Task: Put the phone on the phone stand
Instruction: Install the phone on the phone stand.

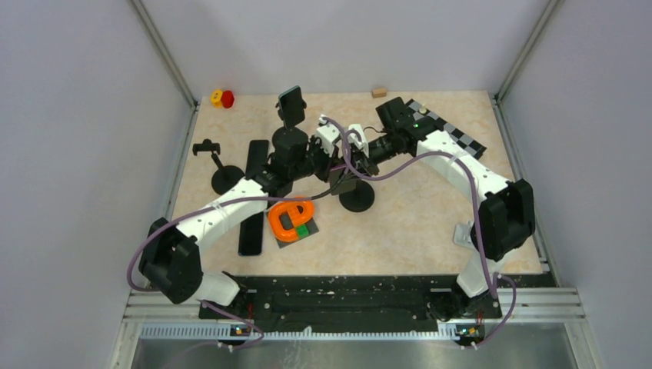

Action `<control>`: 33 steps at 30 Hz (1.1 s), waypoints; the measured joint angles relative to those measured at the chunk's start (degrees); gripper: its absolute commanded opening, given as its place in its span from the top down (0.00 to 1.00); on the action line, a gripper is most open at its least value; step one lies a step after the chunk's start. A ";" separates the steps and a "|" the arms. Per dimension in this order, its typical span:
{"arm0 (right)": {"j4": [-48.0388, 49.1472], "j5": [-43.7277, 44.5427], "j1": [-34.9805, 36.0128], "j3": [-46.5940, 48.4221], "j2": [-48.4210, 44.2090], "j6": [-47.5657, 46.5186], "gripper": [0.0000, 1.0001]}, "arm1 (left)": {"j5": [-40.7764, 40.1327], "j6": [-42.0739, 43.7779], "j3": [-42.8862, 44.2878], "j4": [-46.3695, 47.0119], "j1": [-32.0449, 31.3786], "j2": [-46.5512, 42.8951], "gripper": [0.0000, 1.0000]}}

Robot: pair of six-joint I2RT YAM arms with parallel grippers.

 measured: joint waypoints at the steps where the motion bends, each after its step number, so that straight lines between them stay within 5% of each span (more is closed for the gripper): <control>1: -0.59 0.15 0.02 0.26 0.04 -0.52 1.00 | 0.13 0.02 0.00 0.00 0.00 0.00 1.00; 26: -2.84 -1.16 -2.78 1.77 0.04 -1.70 1.00 | 0.61 0.00 0.68 0.04 -0.22 0.87 1.00; 33: 5.68 -1.53 -4.24 -4.09 -3.54 6.34 1.00 | -0.98 -0.83 0.68 0.13 -0.63 0.87 1.00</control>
